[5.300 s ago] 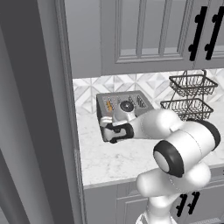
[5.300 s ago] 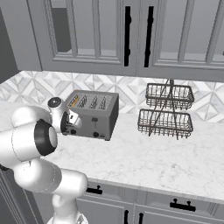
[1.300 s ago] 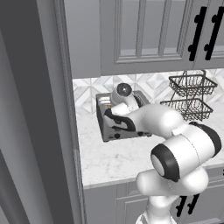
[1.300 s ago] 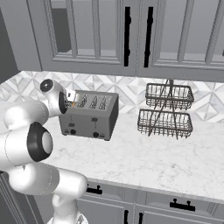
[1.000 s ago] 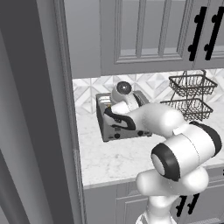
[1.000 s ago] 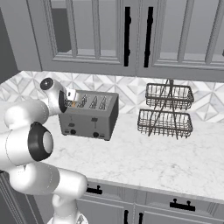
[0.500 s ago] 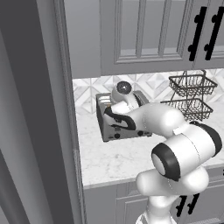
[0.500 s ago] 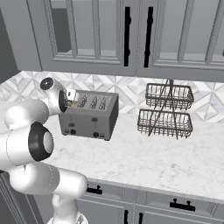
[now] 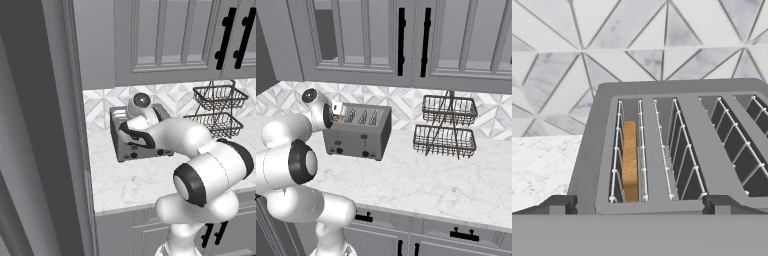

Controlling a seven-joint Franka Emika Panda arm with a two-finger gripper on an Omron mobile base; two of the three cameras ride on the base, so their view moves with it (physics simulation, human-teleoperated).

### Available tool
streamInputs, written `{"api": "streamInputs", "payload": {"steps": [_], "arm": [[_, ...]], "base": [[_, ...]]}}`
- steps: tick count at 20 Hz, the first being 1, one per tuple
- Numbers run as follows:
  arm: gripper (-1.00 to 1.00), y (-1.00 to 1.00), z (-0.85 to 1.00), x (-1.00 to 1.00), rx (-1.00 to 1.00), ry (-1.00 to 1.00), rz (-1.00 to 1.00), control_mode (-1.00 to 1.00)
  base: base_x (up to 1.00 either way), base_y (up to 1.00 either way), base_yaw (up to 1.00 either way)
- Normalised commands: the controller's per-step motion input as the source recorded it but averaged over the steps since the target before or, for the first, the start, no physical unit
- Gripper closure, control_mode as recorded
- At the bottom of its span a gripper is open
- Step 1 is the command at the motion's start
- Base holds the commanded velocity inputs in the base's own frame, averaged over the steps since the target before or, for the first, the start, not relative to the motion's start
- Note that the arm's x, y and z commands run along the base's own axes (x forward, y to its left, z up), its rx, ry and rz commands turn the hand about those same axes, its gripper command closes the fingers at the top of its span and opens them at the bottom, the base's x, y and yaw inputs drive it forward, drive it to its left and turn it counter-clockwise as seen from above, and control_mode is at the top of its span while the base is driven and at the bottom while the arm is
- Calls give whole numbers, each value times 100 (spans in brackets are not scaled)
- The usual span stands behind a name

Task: Start the toaster. Once the lever pops up, take the bread to the plate on the dining counter.

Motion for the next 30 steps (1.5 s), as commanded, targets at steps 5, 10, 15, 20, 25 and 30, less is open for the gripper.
{"api": "streamInputs", "payload": {"steps": [5, 10, 15, 20, 25, 30], "arm": [[-100, 0, 0, 0, 0, 0, 0, -100], [-100, 0, 0, 0, 0, 0, 0, -100], [-100, 0, 0, 0, 0, 0, 0, -100], [-100, 0, 0, 0, 0, 0, 0, -100], [-100, 0, 0, 0, 0, 0, 0, -100], [-100, 0, 0, 0, 0, 0, 0, -100]], "base": [[0, 0, 0], [0, 0, 0], [0, 0, 0], [0, 0, 0], [0, 0, 0], [0, 0, 0]]}}
